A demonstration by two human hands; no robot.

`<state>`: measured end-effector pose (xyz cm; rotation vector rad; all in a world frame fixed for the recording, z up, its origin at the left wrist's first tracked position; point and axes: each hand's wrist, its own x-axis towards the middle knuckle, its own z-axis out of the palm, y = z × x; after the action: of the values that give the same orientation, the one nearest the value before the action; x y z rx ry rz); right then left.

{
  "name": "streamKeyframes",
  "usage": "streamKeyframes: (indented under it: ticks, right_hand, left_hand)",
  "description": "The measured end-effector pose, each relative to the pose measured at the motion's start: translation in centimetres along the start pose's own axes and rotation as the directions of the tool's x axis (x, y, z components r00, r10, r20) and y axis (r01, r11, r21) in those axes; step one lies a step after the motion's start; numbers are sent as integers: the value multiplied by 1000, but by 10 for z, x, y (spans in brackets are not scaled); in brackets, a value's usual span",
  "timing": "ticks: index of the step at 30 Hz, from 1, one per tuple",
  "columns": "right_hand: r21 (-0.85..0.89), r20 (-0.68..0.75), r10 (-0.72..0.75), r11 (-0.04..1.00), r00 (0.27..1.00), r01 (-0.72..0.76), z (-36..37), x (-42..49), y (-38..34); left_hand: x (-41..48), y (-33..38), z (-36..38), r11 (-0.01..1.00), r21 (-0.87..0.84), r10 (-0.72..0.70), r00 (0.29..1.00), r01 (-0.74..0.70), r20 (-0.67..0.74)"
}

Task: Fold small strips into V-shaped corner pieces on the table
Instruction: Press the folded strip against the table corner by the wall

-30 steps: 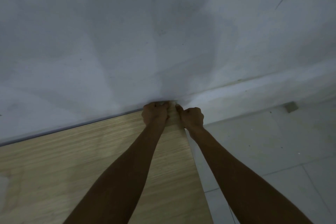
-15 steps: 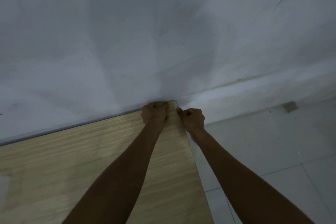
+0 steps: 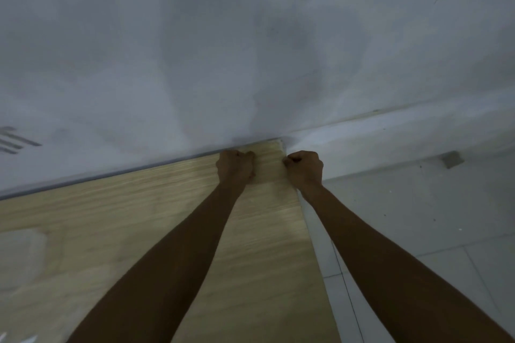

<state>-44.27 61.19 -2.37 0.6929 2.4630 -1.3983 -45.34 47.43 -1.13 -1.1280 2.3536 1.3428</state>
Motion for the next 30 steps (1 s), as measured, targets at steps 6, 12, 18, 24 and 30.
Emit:
streamKeyframes:
  ticks: [6, 12, 18, 24, 30]
  right_hand:
    - [-217, 44, 23, 976, 999, -13, 1, -28, -13]
    - [-588, 183, -325, 721, 928, 368, 28, -92, -40]
    - [-543, 401, -467, 572, 788, 615, 67, -161, -97]
    - [-479, 559, -545, 404, 626, 779, 95, -223, -134]
    - [-466, 619, -542, 328, 568, 822, 112, -264, -143]
  left_hand:
    - [-5, -37, -59, 911, 321, 289, 956, -259, -48]
    - [-12, -65, -135, 631, 533, 557, 807, -564, 195]
    - [-22, -91, -226, 409, 627, 598, 714, -663, 364]
    - [-32, -120, -304, 431, 628, 608, 723, -648, 328]
    - [-46, -152, -363, 486, 648, 596, 765, -586, 245]
